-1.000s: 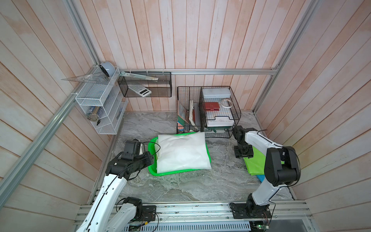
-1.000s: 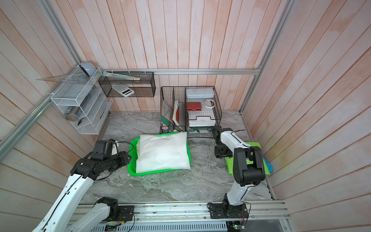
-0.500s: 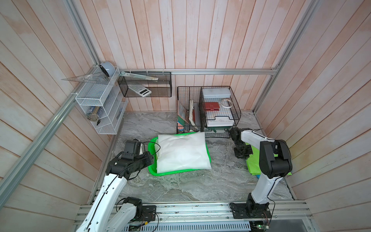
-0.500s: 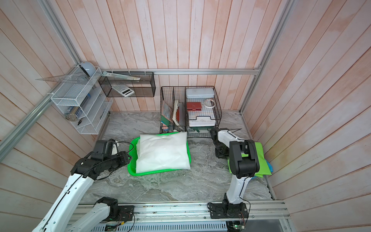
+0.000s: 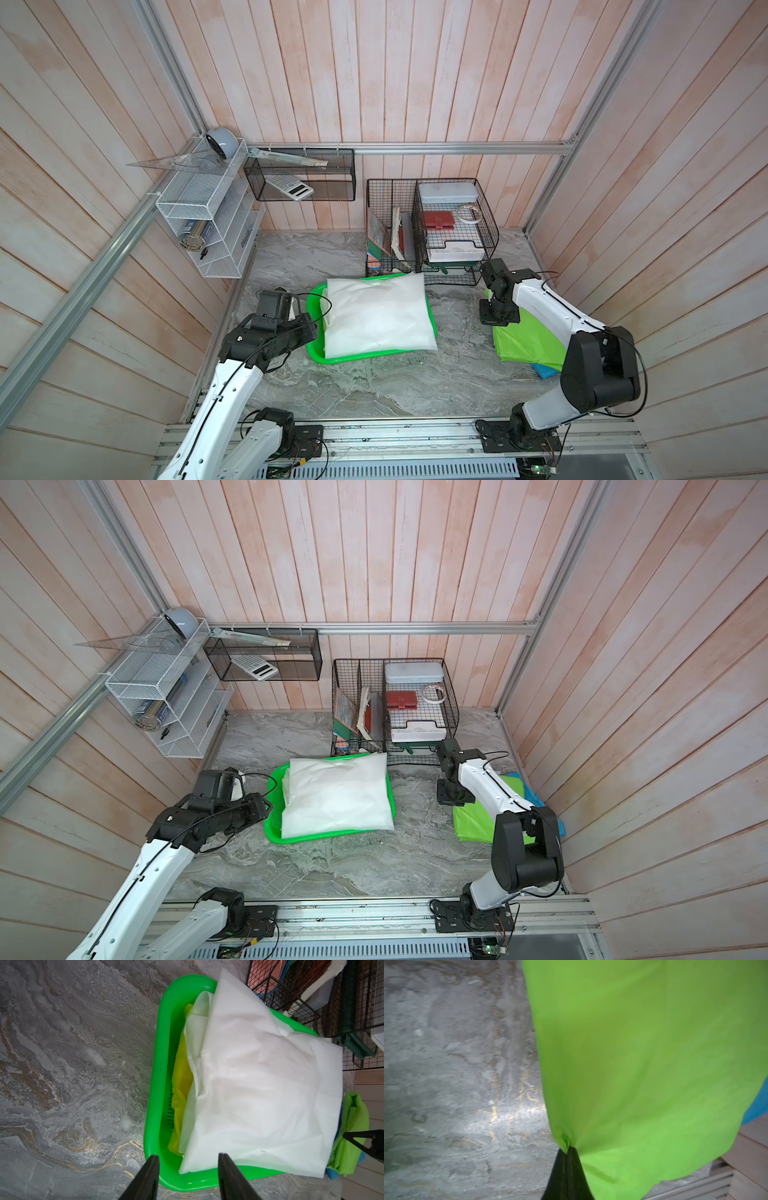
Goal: Put the folded raincoat in the basket
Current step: Move the raincoat to the center of the board.
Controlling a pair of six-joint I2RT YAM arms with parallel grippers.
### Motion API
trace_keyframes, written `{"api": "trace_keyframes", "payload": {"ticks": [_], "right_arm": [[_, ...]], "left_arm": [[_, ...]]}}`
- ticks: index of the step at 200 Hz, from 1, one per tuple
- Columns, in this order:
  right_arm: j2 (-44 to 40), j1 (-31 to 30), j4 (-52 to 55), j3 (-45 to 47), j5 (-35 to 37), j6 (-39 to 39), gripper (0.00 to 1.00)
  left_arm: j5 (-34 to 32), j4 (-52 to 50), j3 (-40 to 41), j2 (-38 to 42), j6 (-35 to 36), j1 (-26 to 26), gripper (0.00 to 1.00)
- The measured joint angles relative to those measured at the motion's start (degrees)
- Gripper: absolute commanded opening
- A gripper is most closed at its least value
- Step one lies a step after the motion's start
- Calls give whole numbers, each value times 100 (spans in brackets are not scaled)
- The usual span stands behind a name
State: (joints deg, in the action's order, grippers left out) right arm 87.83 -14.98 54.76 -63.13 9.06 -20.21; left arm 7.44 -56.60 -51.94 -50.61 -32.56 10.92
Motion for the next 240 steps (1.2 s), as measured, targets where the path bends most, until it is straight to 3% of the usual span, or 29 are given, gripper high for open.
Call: {"api": "trace_keyframes", "payload": {"ticks": [45, 72, 168, 206, 225, 240], "right_arm": [[55, -1679, -378, 372, -688, -925, 0], [79, -2350, -682, 372, -857, -1519, 0], [1237, -3364, -1152, -573, -1182, -2376, 0], [1899, -3851, -1357, -1346, -1399, -2553, 0], [2081, -3993, -1458, -1639, -1532, -2570, 27], [2085, -4028, -1460, -1742, -1587, -2492, 39]], "left_arm": [[-24, 0, 0, 0, -2, 0, 50], [-44, 0, 0, 4, -2, 0, 50], [-90, 0, 0, 15, -17, 0, 50], [-195, -7, 0, 173, -26, 0, 50], [-195, -26, 0, 304, -52, 0, 50], [-170, -59, -2, 396, -74, 0, 51]]}}
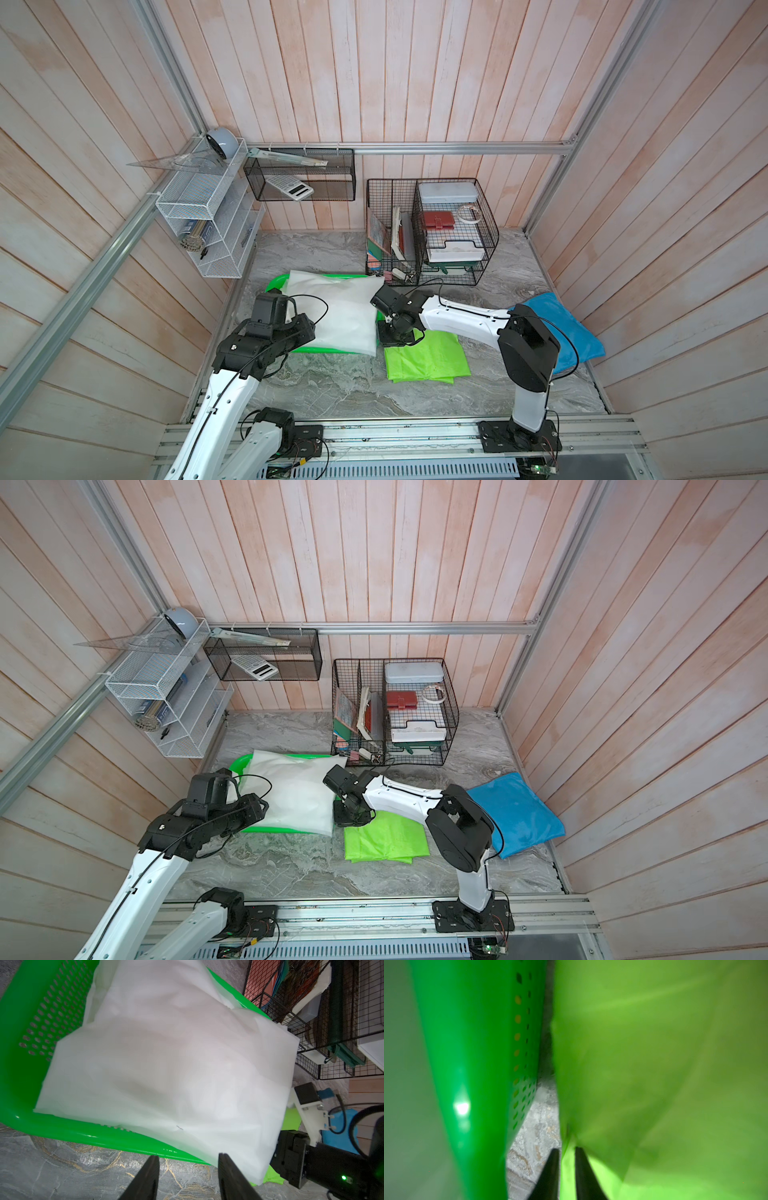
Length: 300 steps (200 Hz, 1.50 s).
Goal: Put the folded raincoat in the basket
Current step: Move the raincoat to the center of the board, then pick up the raincoat from the center of the board.
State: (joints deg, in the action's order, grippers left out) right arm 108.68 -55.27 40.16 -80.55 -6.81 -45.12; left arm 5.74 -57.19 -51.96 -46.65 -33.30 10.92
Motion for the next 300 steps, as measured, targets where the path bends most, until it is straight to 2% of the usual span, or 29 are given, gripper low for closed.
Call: {"api": "trace_keyframes", "payload": {"ticks": [17, 30, 60, 80, 101, 130, 159, 183, 204, 257, 300], "right_arm": [[-166, 22, 50, 17, 9, 151, 48], [-468, 81, 87, 160, 26, 317, 50], [-1838, 505, 208, 916, 7, 763, 56], [-2892, 1174, 164, 1622, -11, 861, 58], [-3777, 2315, -42, 2610, -212, 955, 60], [-4513, 3604, -308, 3757, -564, 1062, 65], [-4708, 4081, -507, 4113, -944, 1202, 66], [-4522, 4131, -645, 4144, -1246, 1252, 67], [-4253, 4162, -686, 4144, -1462, 1377, 67], [-3392, 4223, -841, 4175, -1967, 1716, 68], [-3226, 4234, -994, 4385, -2015, 1775, 68]], "left_arm": [[229, -7, -4, 96, -48, 11, 52], [472, 4, -11, 197, -122, 122, 52], [802, 105, -4, 708, -566, 765, 52], [890, 540, 258, 1093, -1130, 1342, 52], [623, 1108, 901, 1250, -1788, 2406, 52], [-109, 1860, 1567, 612, -2522, 3926, 56], [-647, 2782, 1613, -719, -2927, 4800, 64], [-885, 3440, 1613, -1593, -3084, 4975, 64], [-1104, 3727, 1613, -2059, -3128, 4981, 64], [-1375, 4133, 1578, -2754, -3134, 4903, 63], [-1357, 4599, 1578, -3246, -3163, 4760, 60]]}}
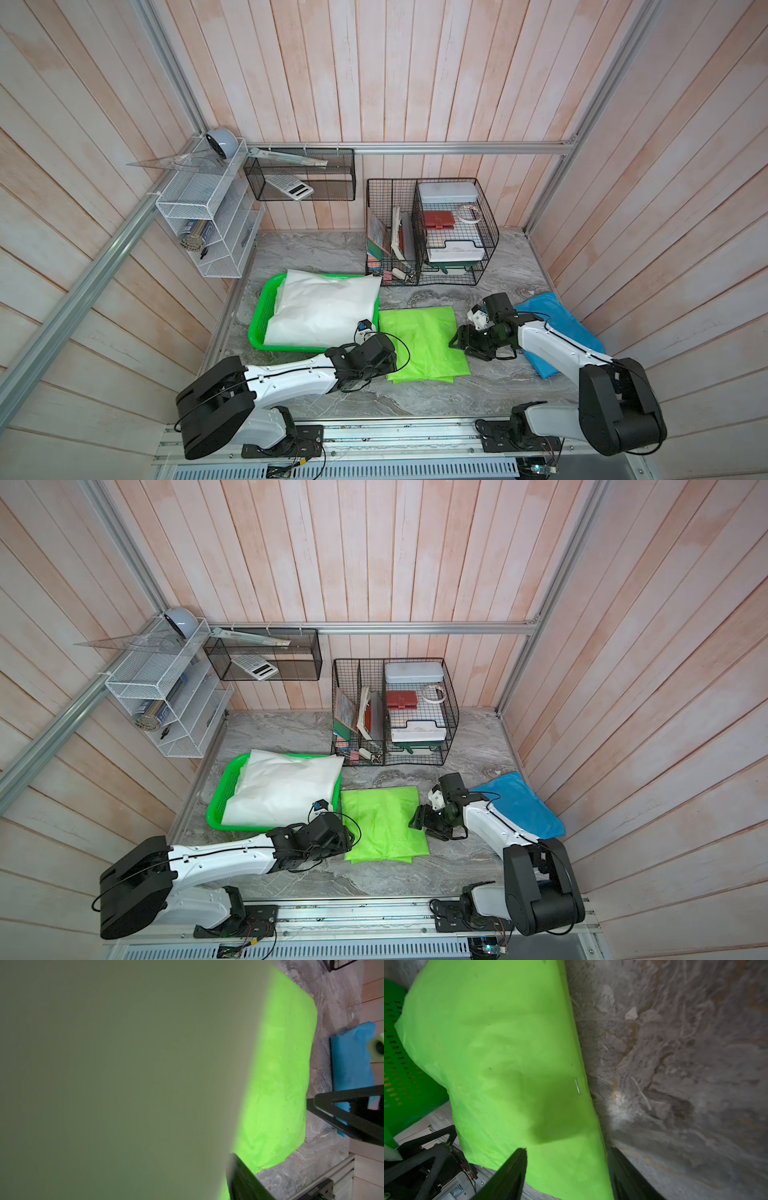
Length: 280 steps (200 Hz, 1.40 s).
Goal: Put the folded raincoat in the basket
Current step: Pick up the raincoat from the center of the board.
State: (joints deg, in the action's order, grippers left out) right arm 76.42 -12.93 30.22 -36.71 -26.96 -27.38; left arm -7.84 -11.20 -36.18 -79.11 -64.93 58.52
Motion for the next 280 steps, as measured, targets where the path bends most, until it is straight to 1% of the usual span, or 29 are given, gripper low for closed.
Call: {"api": "trace_keyframes", "payload": {"ticks": [29, 45, 78, 124, 136, 155, 183, 201, 215, 226, 238, 259, 280], "right_arm": [[175, 28, -79, 4, -2, 2, 68], [210, 33, -98, 20, -2, 2, 68], [210, 33, -160, 87, -7, 0, 68], [245, 63, -431, 195, -282, -76, 68], [260, 76, -553, 238, -396, -114, 66], [334, 76, -767, 293, -579, -190, 60], [422, 138, -863, 321, -686, -278, 47], [455, 127, -903, 343, -697, -317, 35], [442, 125, -876, 382, -673, -313, 23], [385, 116, -831, 404, -658, -345, 15], [240, 105, -767, 407, -651, -343, 9], [-142, 81, -612, 402, -660, -411, 2], [-566, 68, -402, 398, -656, -415, 0]], "left_arm": [[24, 256, 0, -398, -28, -52, 58], [4, 411, -2, -492, -28, -74, 57], [-17, 748, -9, -675, -50, -87, 51], [-39, 1108, -70, -892, -94, -103, 44], [-42, 1156, -70, -909, -94, -105, 43], [-48, 1211, -70, -931, -94, -109, 39], [-63, 1231, -74, -946, -96, -109, 33], [-66, 1217, -85, -946, -92, -109, 28], [-66, 1169, -109, -946, -90, -109, 25], [-63, 1097, -142, -944, -87, -109, 20], [-59, 1025, -177, -944, -90, -109, 15], [-13, 841, -245, -916, -87, -98, 7], [52, 535, -378, -872, -59, -11, 2]]}}
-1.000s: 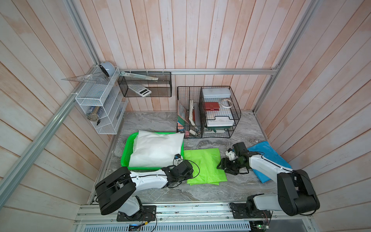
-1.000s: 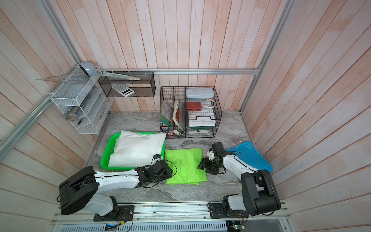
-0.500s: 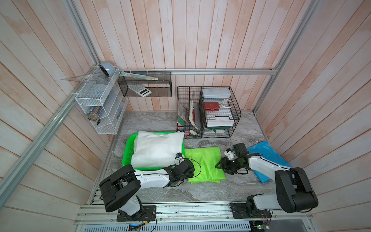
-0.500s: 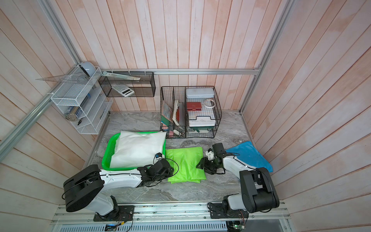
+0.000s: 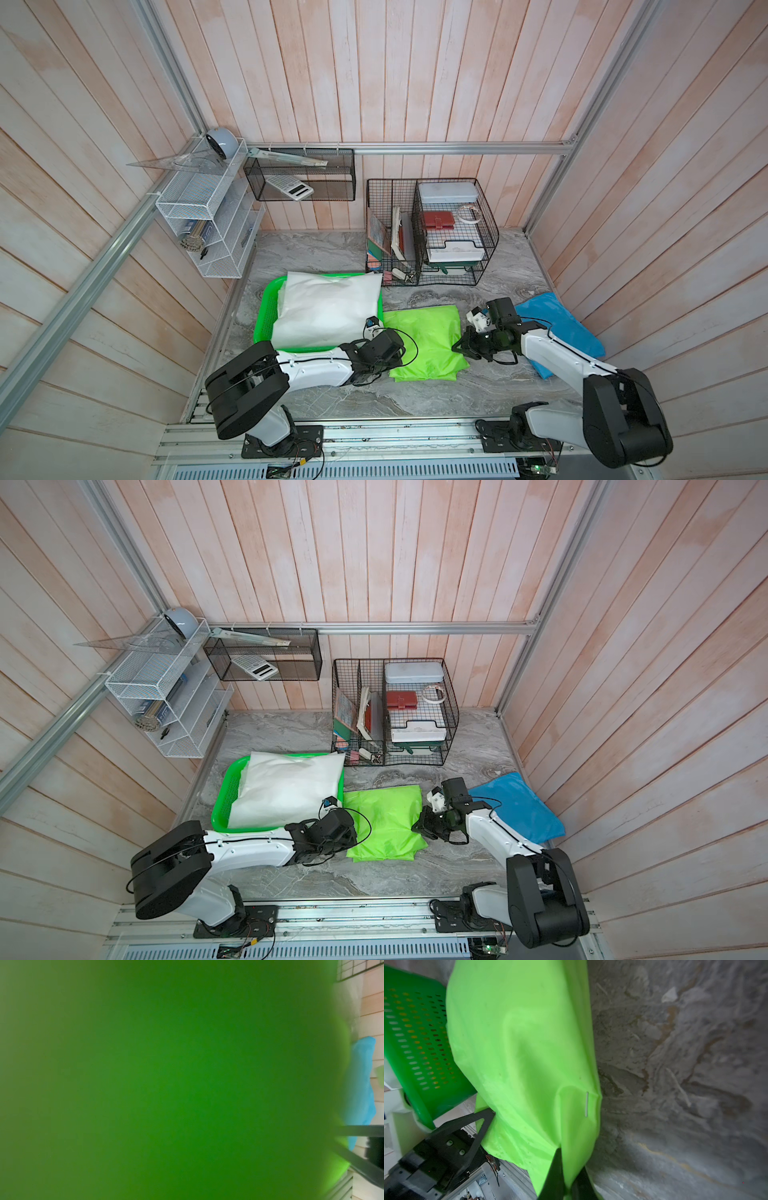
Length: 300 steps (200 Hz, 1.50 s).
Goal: Put the folded raincoat in the basket
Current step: Pick up the raincoat from the center of the board, then place the raincoat in the basket.
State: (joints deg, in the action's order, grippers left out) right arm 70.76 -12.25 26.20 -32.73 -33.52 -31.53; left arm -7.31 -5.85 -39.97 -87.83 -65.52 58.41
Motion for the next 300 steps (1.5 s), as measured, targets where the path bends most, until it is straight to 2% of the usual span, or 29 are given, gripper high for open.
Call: {"api": "trace_keyframes", "payload": {"ticks": [54, 104, 138, 161, 198, 234, 300], "right_arm": [[-1003, 2, 887, -229, 61, -35, 0], [-1917, 2, 1639, -785, 151, -251, 0], [-2076, -7, 1829, -1314, 133, -557, 0], [-1871, -177, 1676, -1637, 94, -914, 0], [-831, -1231, 1003, -2385, 297, -1462, 0], [654, -2249, 184, -3421, 632, -1808, 0], [3434, -3062, -584, -5429, 791, -2142, 1]], "left_arm": [[81, -1023, -647, 452, 166, 245, 0], [79, -1563, -1213, 879, 332, 345, 0], [-122, -2146, -1679, 1158, 614, 356, 0], [-245, -2546, -1967, 1502, 831, 118, 0], [-149, -3156, -2004, 2243, 1261, -1067, 0], [396, -3705, -2004, 2765, 1840, -2614, 0], [1051, -4199, -1792, 2319, 2968, -5082, 0]]}}
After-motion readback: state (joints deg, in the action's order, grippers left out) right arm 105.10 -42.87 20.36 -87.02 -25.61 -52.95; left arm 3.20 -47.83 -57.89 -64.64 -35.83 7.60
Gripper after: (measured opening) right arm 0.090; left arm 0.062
